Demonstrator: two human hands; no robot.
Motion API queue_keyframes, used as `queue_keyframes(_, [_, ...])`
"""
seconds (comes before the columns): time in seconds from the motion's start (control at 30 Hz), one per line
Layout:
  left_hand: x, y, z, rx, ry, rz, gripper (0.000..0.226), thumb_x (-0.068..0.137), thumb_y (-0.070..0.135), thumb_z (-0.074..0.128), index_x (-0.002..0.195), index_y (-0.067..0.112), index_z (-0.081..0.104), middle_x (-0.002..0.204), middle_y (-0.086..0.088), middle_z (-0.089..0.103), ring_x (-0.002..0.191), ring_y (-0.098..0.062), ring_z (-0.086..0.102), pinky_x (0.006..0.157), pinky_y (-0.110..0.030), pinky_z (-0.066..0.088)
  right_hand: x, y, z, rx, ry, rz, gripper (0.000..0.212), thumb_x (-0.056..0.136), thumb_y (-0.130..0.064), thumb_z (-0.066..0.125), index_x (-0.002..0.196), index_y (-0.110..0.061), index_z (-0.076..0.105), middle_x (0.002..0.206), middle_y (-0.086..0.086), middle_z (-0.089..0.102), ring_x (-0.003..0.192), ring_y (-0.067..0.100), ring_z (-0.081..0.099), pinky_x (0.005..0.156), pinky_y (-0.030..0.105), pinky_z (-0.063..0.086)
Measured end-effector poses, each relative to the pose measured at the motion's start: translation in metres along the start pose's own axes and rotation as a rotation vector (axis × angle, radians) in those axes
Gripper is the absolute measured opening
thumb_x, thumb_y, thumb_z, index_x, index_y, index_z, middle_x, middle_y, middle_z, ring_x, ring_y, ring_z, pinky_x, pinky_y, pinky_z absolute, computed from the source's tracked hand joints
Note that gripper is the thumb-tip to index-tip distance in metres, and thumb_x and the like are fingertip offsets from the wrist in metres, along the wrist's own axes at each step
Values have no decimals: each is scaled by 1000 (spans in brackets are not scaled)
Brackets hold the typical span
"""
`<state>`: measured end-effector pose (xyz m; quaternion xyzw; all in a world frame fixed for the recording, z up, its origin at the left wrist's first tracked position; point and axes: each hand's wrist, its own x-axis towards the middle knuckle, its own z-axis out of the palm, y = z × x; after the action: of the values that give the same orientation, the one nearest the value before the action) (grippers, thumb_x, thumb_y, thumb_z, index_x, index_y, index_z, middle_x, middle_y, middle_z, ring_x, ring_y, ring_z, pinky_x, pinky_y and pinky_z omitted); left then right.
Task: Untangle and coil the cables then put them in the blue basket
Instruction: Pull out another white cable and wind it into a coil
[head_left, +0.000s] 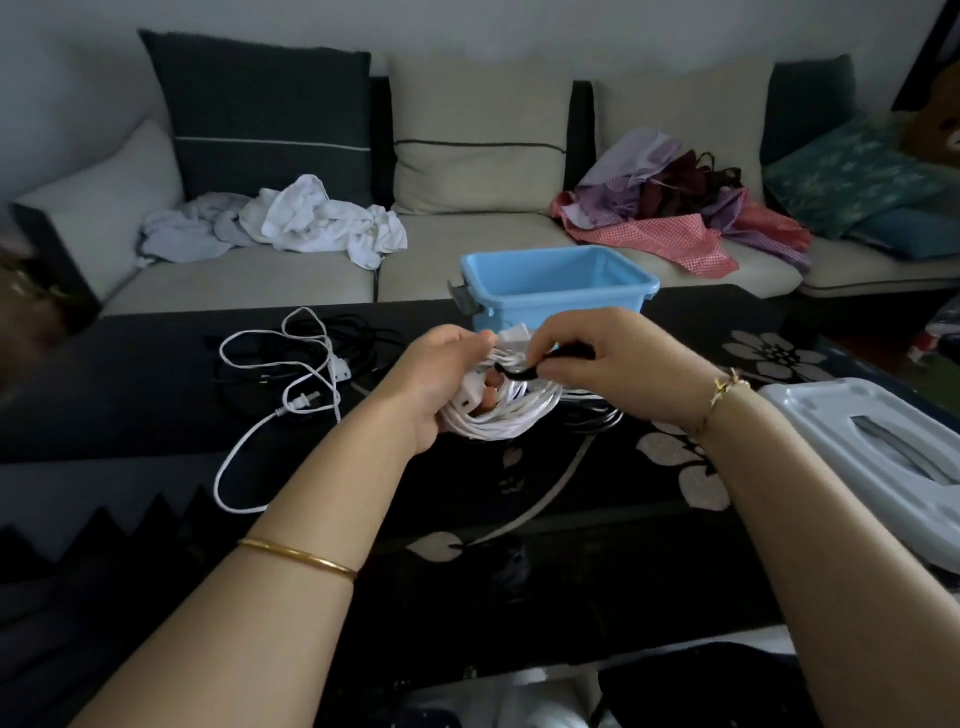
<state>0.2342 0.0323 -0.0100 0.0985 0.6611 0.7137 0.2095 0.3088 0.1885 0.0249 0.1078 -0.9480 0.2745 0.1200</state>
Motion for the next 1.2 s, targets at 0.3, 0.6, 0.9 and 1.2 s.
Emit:
queue_keyframes(0.3, [-4, -1, -26, 296, 160, 172, 17, 96, 21, 55, 94, 4, 55, 70, -12, 58, 38, -9, 54, 42, -17, 40, 25, -31, 29, -511, -146, -17, 16, 92, -30, 51, 98, -36, 64, 88, -10, 41, 92, 17, 53, 75, 31, 42])
queue_keyframes(0.6, [1, -7, -21, 337, 231, 253, 18, 93, 25, 58, 83, 10, 63, 50, -5, 58, 43, -11, 54, 55, -22, 46, 32, -19, 68, -540, 99, -104, 14, 89, -21, 54, 95, -19, 66, 99, 2, 54, 92, 24, 57, 68, 40, 50])
queue_keyframes(0.9, [2, -6, -17, 171, 213, 232, 15, 91, 20, 63, 90, 7, 69, 87, -9, 68, 80, -19, 62, 80, -33, 52, 29, -4, 83, -490, 556, -276, 13, 72, -3, 61, 63, -7, 53, 57, 6, 51, 52, 28, 50, 42, 30, 36])
queue_keyframes(1.2, [-2, -6, -21, 165, 148, 248, 12, 95, 13, 56, 96, 2, 62, 82, -38, 60, 65, -30, 55, 48, -21, 49, 31, -5, 80, -546, 629, -193, 22, 65, -21, 70, 72, -9, 53, 53, 0, 51, 49, 26, 50, 63, 34, 35])
